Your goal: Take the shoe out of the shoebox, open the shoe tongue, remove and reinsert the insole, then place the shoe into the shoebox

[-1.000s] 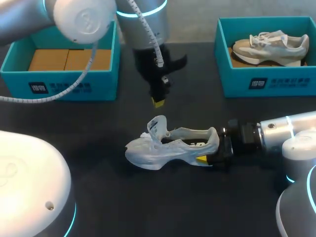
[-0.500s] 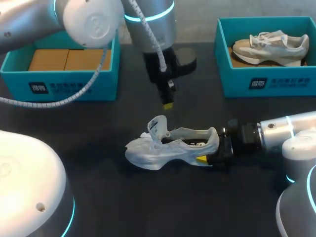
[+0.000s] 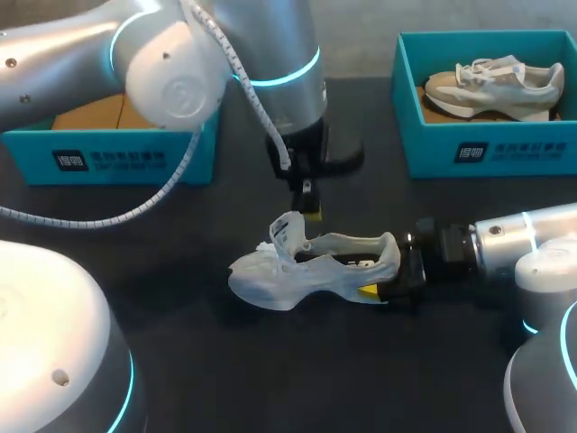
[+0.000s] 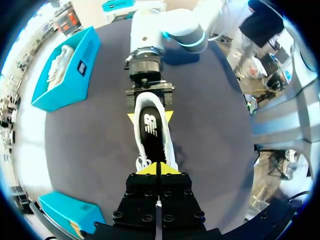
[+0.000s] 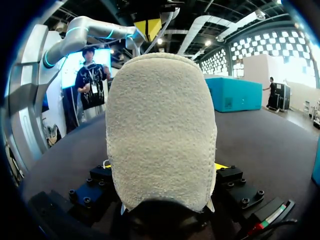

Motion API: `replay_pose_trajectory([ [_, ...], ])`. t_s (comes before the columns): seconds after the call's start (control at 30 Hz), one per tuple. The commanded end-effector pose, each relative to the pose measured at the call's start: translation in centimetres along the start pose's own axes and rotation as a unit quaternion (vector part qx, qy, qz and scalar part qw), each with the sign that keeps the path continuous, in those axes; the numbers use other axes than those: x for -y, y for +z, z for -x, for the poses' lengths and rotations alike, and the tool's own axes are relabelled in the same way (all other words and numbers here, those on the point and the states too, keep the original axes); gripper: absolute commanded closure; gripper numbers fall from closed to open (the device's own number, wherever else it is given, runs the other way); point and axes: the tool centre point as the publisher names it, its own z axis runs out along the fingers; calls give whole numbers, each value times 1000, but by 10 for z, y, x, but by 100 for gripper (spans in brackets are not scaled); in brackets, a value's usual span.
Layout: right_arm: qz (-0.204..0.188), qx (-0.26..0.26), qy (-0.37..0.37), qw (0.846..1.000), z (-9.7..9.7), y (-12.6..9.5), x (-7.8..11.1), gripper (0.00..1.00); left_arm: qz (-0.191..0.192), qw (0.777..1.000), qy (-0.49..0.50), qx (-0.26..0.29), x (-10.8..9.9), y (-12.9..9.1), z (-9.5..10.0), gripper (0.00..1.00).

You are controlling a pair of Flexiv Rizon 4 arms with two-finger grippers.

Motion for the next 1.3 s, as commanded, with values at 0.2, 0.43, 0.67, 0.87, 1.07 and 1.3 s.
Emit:
replay_pose_trajectory([
  [0.2,-1,0,0,1000,0,0,0,100,3,1000,10,-17,3,27,6,100],
  [0.43,-1,0,0,1000,0,0,0,100,8,1000,14,-27,2,48,6,100],
  [0.67,-1,0,0,1000,0,0,0,100,13,999,12,-41,4,70,9,100],
  [0.87,-1,0,0,1000,0,0,0,100,17,999,11,-50,6,83,10,100],
  [1.07,-1,0,0,1000,0,0,0,100,22,998,14,-58,5,94,3,100],
  [1.3,-1,0,0,1000,0,0,0,100,24,997,-13,-69,0,98,0,100],
])
